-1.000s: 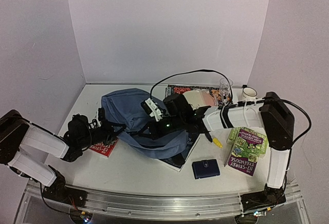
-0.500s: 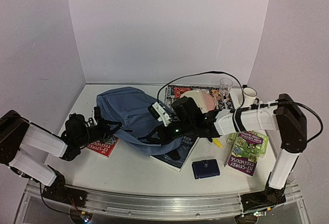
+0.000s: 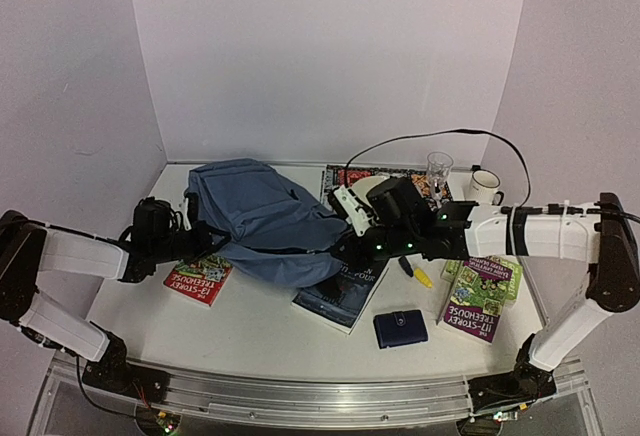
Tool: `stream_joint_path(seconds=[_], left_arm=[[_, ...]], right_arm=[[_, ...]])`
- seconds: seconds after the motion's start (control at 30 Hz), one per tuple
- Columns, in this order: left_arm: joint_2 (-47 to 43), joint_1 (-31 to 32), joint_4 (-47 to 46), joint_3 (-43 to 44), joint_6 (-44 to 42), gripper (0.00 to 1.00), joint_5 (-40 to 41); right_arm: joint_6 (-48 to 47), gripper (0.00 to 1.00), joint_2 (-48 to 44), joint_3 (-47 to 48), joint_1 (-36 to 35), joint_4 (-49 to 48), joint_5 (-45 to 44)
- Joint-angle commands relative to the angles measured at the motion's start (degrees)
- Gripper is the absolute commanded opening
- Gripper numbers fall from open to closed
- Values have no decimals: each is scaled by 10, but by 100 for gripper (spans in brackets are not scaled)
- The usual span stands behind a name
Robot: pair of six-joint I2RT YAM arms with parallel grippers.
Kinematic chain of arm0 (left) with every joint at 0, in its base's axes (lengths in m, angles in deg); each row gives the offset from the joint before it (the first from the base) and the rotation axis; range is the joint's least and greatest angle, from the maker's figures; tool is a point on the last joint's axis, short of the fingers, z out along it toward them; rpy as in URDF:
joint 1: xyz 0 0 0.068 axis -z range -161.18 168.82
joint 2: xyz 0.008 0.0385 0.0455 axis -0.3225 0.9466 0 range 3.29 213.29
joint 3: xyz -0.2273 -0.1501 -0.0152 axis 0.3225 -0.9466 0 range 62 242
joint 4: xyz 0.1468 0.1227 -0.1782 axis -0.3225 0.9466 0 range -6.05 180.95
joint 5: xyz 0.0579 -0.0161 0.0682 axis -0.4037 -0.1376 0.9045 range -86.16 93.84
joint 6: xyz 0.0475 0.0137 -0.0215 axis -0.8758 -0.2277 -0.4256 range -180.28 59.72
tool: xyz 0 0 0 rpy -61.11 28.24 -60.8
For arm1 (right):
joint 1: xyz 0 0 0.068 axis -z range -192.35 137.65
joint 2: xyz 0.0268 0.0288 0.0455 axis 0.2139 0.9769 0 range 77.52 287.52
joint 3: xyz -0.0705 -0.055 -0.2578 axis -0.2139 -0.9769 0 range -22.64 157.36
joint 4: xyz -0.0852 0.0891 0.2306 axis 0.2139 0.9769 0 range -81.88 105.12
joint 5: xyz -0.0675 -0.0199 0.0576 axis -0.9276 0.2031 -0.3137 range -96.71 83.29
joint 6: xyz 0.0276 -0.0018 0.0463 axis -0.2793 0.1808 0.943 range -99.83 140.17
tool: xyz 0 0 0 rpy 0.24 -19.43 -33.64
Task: Pack the student bag
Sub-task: Unzip the largest pocket of the student bag, then place the student bag on the book, then hold the largest pocket of the student bag.
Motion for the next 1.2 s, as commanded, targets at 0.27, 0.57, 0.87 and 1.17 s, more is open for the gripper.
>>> stream_joint_path(seconds=[0.27, 0.57, 0.87, 1.17], left_arm=[[-105, -5, 232, 109, -225, 59, 39], [-191, 79, 294, 151, -279, 73, 27], [-202, 127, 363, 201, -343, 78, 117], [-137, 194, 287, 178, -408, 79, 28]], right_arm=[[-7, 0, 64, 121, -17, 47, 21], [-2, 0, 77, 148, -20, 46, 32], [5, 0, 74, 155, -21, 47, 20], [5, 0, 71, 154, -21, 48, 13]])
